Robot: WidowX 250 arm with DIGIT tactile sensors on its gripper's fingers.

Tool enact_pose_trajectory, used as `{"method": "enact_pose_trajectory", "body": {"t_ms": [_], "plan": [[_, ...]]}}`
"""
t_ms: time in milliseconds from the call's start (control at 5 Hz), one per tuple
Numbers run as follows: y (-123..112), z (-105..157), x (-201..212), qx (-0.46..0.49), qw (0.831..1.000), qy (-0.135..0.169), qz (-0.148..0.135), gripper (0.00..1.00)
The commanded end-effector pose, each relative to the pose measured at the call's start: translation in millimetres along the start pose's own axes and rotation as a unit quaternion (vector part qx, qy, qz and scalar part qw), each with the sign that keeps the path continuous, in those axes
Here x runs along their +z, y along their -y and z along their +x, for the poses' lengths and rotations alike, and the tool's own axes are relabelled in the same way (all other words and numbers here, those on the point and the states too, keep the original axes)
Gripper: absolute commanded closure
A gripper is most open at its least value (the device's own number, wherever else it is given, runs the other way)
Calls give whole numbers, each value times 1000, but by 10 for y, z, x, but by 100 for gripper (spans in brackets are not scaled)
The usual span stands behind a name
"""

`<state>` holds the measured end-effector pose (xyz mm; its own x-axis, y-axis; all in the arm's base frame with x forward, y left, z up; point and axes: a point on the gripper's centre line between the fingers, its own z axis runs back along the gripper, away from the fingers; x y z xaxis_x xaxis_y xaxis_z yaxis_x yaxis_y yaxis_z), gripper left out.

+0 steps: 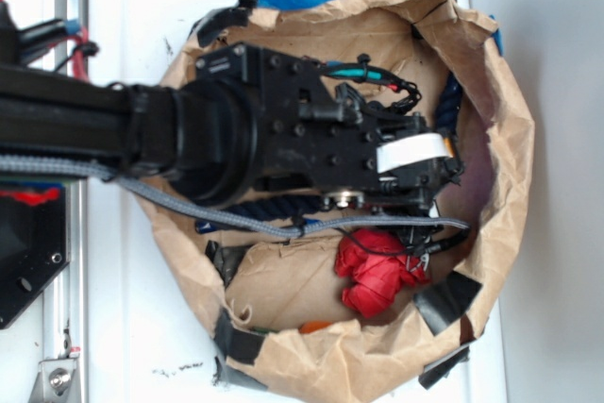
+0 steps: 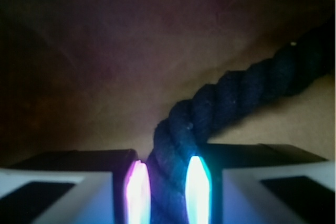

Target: Grab the blue rope.

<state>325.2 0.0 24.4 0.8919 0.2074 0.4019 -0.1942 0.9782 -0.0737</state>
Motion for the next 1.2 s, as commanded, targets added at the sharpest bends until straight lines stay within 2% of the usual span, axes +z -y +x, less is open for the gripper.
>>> {"method": "enact_pose_trajectory", "body": {"t_ms": [0, 200, 400, 800, 1000], "plan": [[6, 64, 351, 2, 1000, 2, -4, 100], [-79, 147, 868, 7, 1000, 7, -24, 100], [-156, 139, 1156, 10, 998, 26, -61, 100], [-156, 92, 1459, -33, 997, 25, -64, 100], [-182, 105, 1506, -38, 996, -28, -73, 100]]}}
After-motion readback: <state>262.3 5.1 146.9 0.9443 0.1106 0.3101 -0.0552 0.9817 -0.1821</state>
